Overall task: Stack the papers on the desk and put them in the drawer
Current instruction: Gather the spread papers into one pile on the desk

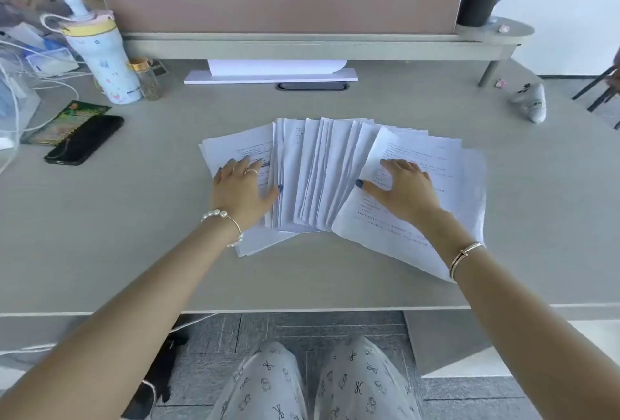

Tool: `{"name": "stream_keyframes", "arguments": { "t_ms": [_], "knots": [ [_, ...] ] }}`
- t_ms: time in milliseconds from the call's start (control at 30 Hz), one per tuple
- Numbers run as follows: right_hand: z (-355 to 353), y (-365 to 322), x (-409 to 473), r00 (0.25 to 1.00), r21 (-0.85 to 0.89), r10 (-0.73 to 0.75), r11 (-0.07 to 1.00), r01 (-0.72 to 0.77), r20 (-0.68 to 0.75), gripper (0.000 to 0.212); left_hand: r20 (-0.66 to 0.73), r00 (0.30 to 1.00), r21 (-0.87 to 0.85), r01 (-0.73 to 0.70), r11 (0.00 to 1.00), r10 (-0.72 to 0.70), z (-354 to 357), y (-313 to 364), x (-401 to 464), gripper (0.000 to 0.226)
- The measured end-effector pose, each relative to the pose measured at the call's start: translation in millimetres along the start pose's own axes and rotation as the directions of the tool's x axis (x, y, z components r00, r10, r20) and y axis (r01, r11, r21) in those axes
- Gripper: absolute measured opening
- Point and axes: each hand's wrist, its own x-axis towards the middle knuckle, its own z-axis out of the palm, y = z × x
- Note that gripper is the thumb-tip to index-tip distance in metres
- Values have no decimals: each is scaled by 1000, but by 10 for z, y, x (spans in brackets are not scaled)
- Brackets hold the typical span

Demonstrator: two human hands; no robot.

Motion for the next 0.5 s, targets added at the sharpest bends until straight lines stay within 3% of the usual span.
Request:
{"name": "stream_keyframes", "arguments": {
  "t_ms": [167, 367, 500],
  "knots": [
    [53, 95, -48, 992, -46, 57, 998, -52, 113, 84, 177, 978, 41, 102, 994, -107, 53, -44, 20, 77],
    [202, -48, 148, 985, -49, -66, 996, 74, 159, 82, 224, 972, -115, -39, 993, 64, 177, 75, 158, 59],
    [306, -231, 320, 959, 35, -191, 982, 188, 211, 80, 201, 974, -290, -39, 956, 101, 114, 98, 314, 34]
  ]
}}
